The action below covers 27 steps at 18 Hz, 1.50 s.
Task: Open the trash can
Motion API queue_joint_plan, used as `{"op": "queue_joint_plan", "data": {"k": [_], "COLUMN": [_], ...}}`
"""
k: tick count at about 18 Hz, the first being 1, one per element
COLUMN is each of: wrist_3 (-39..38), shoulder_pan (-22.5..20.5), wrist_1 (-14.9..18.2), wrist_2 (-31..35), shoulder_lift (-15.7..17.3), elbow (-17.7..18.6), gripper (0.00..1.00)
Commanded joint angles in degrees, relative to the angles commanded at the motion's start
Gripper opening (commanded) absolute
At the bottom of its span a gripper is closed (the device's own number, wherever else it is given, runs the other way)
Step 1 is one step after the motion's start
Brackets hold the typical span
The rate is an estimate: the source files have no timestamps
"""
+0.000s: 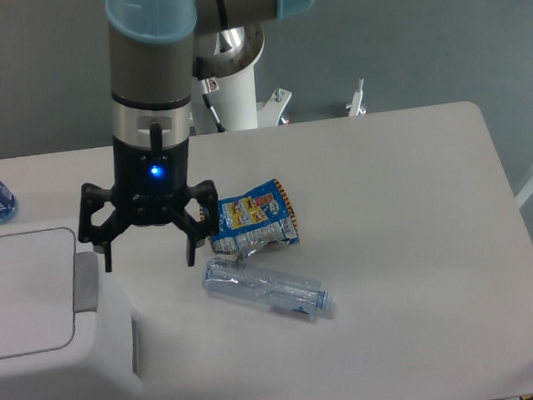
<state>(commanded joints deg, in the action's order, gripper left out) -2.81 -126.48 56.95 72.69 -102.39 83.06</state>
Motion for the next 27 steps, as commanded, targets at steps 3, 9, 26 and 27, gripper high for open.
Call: {"op": "queue_joint_plan", "data": {"k": [3,9,26,27], "wrist_3": [0.00,0.00,0.35,0.35], "shoulder_pan": [0.00,1.14,1.23,1.23], "wrist_1": [0.00,-0.09,-0.18,-0.18], "wrist_2": [0.00,0.09,0.26,0.26], "shoulder_lift": [-0.17,-1.23,-2.02,-2.02], "elbow": [0.09,0.09,0.18,0.18], "gripper": [1.00,1.00,1.00,1.00]}}
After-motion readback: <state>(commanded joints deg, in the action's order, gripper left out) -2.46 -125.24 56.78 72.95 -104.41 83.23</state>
